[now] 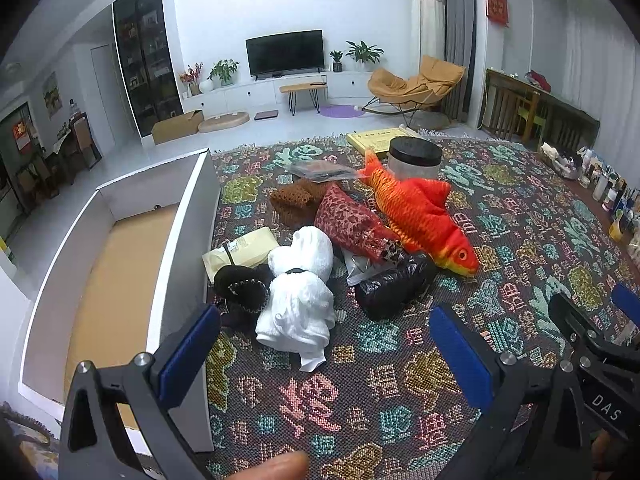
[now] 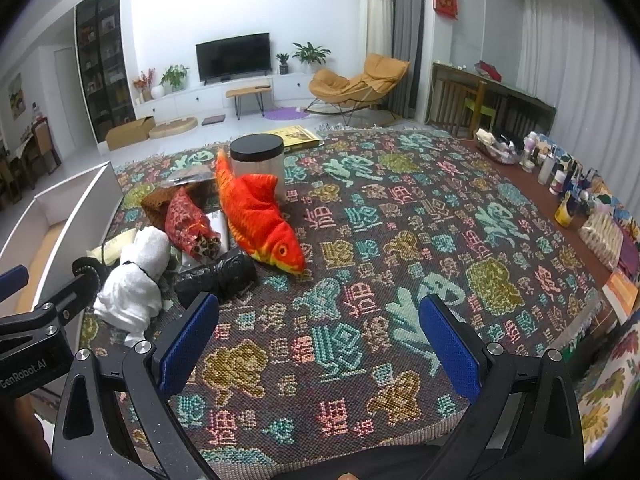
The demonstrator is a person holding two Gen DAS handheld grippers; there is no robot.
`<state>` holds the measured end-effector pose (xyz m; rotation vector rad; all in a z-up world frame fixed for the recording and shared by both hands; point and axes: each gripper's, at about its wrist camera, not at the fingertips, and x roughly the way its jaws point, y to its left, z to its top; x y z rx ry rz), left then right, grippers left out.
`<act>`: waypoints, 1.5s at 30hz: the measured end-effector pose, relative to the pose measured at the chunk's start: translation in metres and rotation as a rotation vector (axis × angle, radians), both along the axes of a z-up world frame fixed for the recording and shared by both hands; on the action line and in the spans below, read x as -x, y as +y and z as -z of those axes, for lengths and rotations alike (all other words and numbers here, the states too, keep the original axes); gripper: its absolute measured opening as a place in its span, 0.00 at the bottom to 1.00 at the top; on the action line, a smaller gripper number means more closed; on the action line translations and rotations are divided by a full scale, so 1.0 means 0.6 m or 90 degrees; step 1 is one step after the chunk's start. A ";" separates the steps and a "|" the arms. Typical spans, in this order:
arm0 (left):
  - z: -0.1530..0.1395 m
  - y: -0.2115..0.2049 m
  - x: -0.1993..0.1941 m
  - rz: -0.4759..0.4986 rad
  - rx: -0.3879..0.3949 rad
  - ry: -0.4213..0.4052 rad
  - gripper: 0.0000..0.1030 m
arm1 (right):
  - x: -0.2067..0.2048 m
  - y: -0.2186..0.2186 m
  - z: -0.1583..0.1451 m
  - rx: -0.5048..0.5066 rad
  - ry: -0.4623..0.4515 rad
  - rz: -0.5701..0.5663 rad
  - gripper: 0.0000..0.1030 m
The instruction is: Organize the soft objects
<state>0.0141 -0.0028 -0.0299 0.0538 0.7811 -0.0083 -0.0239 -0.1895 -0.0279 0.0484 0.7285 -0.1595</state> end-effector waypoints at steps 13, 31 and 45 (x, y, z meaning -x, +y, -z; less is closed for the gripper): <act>0.011 0.000 -0.005 -0.005 -0.007 0.010 1.00 | -0.008 0.001 0.017 0.004 0.017 -0.003 0.98; 0.027 -0.004 -0.011 -0.005 -0.016 0.027 1.00 | -0.012 -0.001 0.031 0.005 0.030 -0.001 0.98; 0.224 0.009 -0.056 0.004 0.010 0.213 1.00 | -0.083 -0.042 0.081 -0.051 0.046 -0.055 0.98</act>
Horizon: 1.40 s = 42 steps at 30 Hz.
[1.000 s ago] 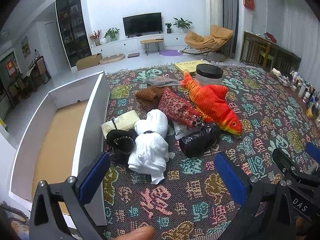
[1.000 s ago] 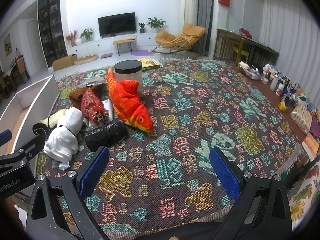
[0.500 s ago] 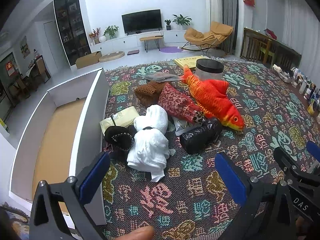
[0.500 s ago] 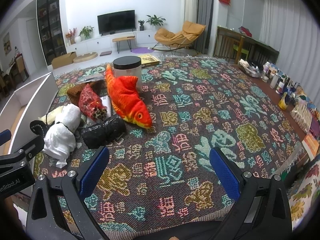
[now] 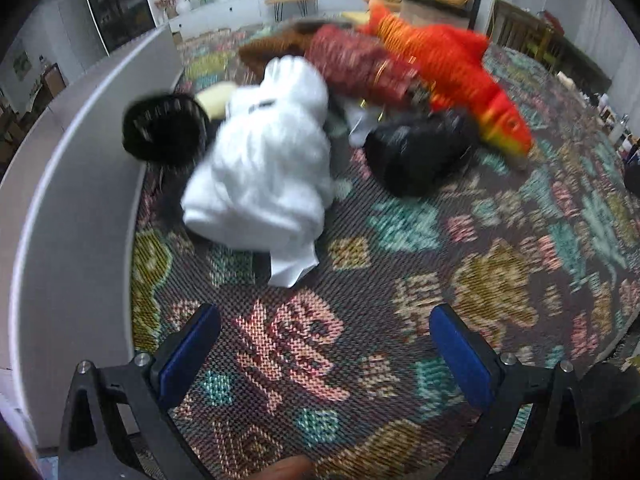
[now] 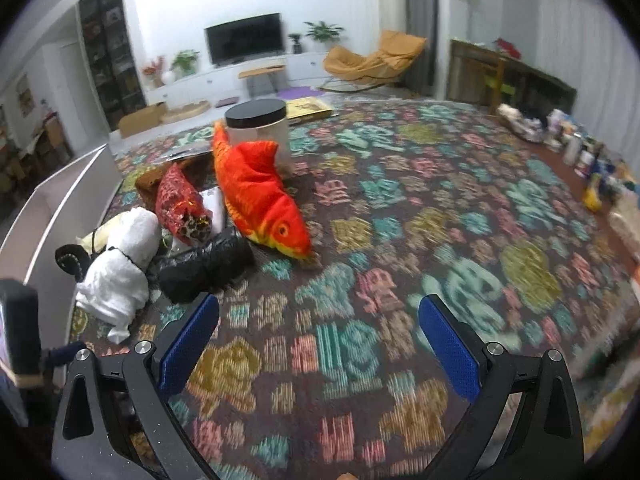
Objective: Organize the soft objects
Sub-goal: 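Grasp the orange plush fish with the right tool while the left tool grasps the white towel bundle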
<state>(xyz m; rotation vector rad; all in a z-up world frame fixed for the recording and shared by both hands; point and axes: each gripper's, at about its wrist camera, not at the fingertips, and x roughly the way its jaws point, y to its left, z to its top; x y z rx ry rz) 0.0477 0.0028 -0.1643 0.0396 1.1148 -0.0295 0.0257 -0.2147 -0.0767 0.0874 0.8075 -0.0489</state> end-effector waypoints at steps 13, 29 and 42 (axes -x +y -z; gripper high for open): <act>0.047 0.016 -0.006 0.006 0.014 -0.038 1.00 | -0.301 0.013 0.090 -0.135 0.089 -0.124 0.98; 0.049 0.050 0.007 0.088 0.031 -0.075 1.00 | -0.196 0.006 0.112 -0.188 0.119 -0.114 0.29; 0.006 0.098 -0.095 0.013 0.044 -0.129 1.00 | -0.021 -0.130 0.151 -0.325 0.075 0.116 0.33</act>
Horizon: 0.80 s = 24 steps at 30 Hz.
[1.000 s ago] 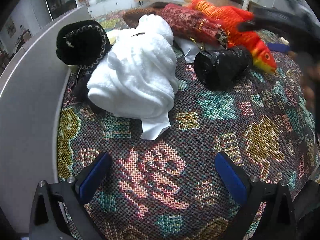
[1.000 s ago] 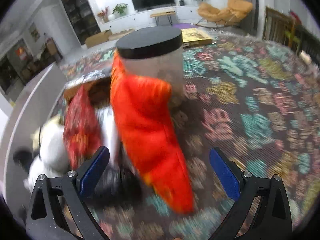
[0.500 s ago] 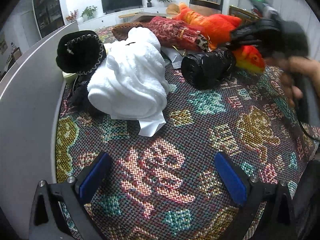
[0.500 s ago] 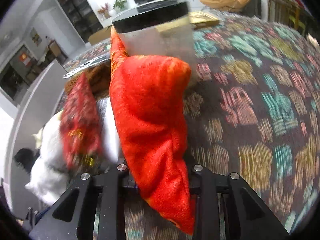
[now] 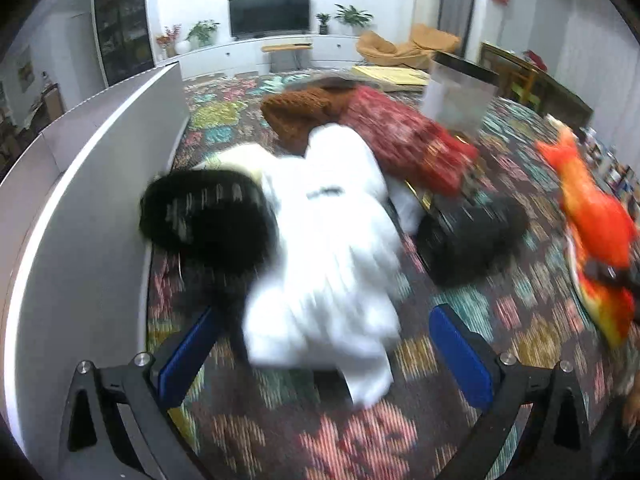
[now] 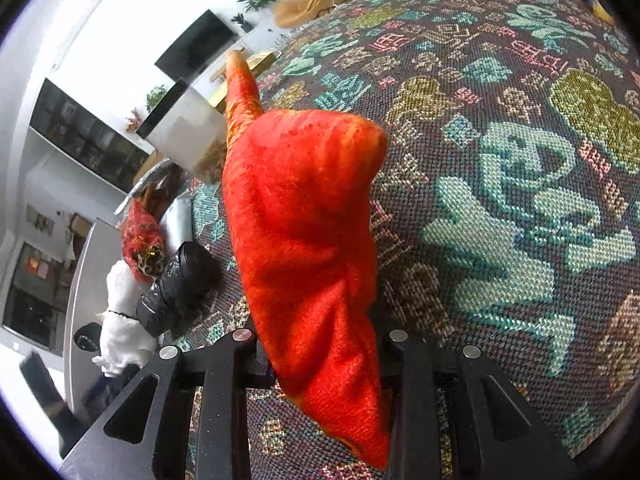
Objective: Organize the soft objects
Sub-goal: 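Grasp the orange plush fish with the right tool while the left tool grasps the white towel bundle, then carry the fish and towel bundle into the white box and release both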
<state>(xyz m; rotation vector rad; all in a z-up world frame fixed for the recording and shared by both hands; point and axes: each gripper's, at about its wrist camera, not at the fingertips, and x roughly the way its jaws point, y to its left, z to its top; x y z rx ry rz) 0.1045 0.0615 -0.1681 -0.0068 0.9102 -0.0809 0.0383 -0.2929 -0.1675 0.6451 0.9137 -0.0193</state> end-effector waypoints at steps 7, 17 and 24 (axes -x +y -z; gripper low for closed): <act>-0.013 -0.098 -0.027 0.081 -0.034 -0.023 0.38 | -0.002 0.023 -0.012 0.051 -0.013 -0.011 0.35; -0.016 -0.111 0.046 0.155 -0.040 0.005 0.81 | 0.008 0.017 -0.011 0.049 -0.013 -0.002 0.36; -0.031 -0.103 0.072 0.179 0.070 0.033 0.81 | 0.011 0.012 -0.012 0.044 -0.015 0.003 0.36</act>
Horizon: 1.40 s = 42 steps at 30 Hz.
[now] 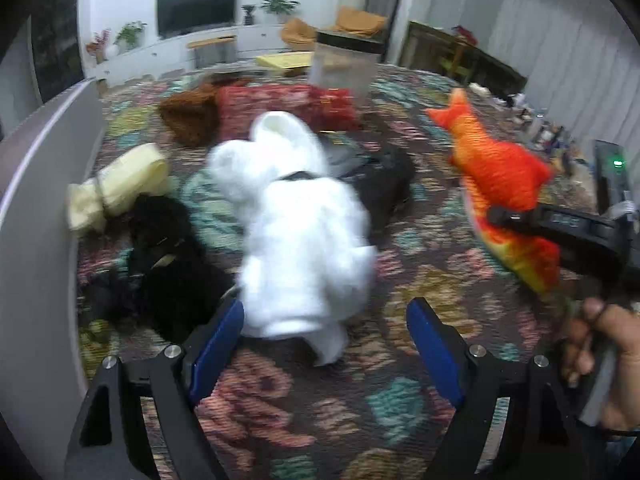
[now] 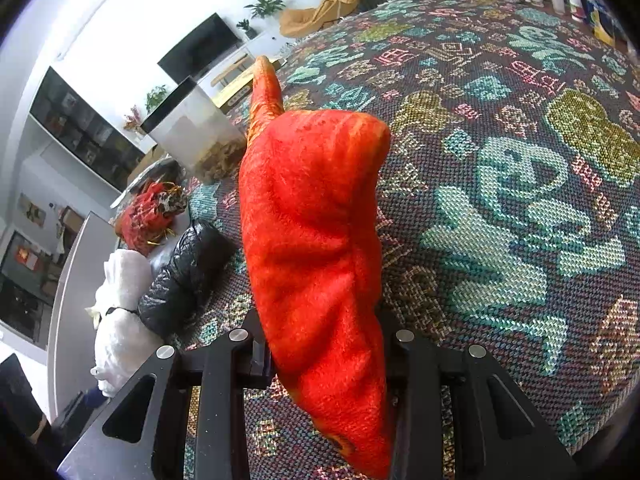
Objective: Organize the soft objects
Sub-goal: 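Carry the fish and towel bundle into the white box and release both, then move both tools back over the remaining items on the rug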
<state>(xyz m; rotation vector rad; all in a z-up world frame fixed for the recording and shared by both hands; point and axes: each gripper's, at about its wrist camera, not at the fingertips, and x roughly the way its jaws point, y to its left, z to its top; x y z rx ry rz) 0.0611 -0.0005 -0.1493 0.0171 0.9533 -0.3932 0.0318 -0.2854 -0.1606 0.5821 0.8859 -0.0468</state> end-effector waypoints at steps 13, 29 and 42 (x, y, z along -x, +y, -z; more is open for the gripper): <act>-0.034 0.032 -0.062 -0.081 0.128 0.030 0.37 | 0.022 -0.037 0.002 -0.127 -0.038 0.012 0.33; -0.297 0.366 0.077 -0.237 0.027 -0.158 0.46 | -0.033 0.371 -0.260 -0.308 -0.092 -0.369 0.32; -0.219 0.521 0.118 -0.425 -0.100 -0.120 1.00 | -0.083 0.487 -0.188 -0.165 -0.031 -0.376 0.93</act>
